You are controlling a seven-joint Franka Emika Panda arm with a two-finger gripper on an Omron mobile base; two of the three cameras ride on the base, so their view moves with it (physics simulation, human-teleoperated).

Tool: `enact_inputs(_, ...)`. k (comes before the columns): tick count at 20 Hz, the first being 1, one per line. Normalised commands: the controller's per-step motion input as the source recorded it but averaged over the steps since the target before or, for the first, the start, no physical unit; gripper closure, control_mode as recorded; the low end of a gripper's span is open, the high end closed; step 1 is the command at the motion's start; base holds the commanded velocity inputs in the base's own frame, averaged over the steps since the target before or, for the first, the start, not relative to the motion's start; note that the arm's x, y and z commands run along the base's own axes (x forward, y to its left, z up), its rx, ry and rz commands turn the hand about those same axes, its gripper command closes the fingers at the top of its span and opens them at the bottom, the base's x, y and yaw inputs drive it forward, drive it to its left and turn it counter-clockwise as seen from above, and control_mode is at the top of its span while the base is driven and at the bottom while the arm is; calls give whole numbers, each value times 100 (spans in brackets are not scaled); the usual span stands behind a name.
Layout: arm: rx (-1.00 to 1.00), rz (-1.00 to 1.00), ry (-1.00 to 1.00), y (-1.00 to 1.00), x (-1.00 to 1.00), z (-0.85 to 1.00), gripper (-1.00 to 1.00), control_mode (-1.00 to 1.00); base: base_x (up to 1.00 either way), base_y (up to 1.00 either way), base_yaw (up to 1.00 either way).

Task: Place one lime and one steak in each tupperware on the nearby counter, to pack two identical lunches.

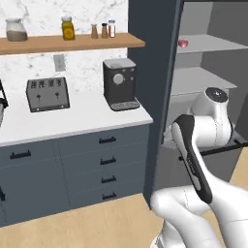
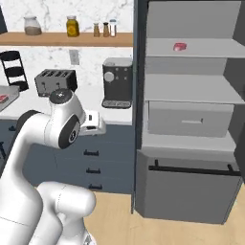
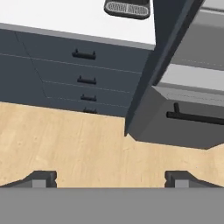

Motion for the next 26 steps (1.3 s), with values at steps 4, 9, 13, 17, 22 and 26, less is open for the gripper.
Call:
enact_inputs(4, 0, 0, 0, 0, 0, 0, -100, 100, 86, -100, 0)
enact_inputs(9, 0, 0, 0, 0, 0, 0, -100, 100, 25, -100, 0)
enact_inputs(13, 0, 0, 0, 0, 0, 0, -100, 100, 42, -72, 0)
enact_inputs(17, 0, 0, 0, 0, 0, 0, -100, 100, 37, -16, 0)
enact_inputs(22, 0, 0, 0, 0, 0, 0, -100, 100, 43, -8, 0)
enact_inputs(26, 0, 0, 0, 0, 0, 0, -100, 100, 57, -18, 0)
